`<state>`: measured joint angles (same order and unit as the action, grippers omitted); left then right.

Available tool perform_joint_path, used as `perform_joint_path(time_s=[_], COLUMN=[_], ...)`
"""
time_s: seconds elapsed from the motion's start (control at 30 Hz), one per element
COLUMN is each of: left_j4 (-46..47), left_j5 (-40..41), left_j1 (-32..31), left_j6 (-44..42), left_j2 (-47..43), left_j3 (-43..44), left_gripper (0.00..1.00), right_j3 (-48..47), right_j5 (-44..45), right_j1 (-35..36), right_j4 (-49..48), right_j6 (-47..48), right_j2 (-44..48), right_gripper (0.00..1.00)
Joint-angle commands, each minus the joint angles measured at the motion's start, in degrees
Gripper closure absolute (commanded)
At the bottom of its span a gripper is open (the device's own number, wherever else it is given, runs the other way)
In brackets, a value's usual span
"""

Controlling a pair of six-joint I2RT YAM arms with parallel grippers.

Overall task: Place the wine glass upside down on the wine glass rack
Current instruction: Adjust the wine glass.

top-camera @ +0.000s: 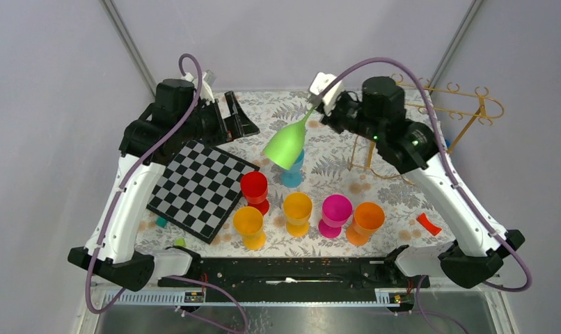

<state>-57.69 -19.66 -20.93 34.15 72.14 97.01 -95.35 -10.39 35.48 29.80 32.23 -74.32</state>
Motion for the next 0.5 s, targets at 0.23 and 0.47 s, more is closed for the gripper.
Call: perform_joint_path(time_s=[0.23,0.47], left_j4=[-1.58,8.34], left_j5=[-4.96,-14.28], left_j1=[0.91,2.91], left_j6=[6.41,17.6], left_j2=[2.3,2.48], left_j3=[7.36,7.75], left_gripper=[0.01,0.09], right_j3=[6.62,16.2], right_j5=[24.01,34.71], right_j1=[16.56,22.54], right_j4=[-15.99,-31.88], right_j6=[27.98,42.21], right_j2=[-0.79,0.47], right_gripper=[1.0,1.0])
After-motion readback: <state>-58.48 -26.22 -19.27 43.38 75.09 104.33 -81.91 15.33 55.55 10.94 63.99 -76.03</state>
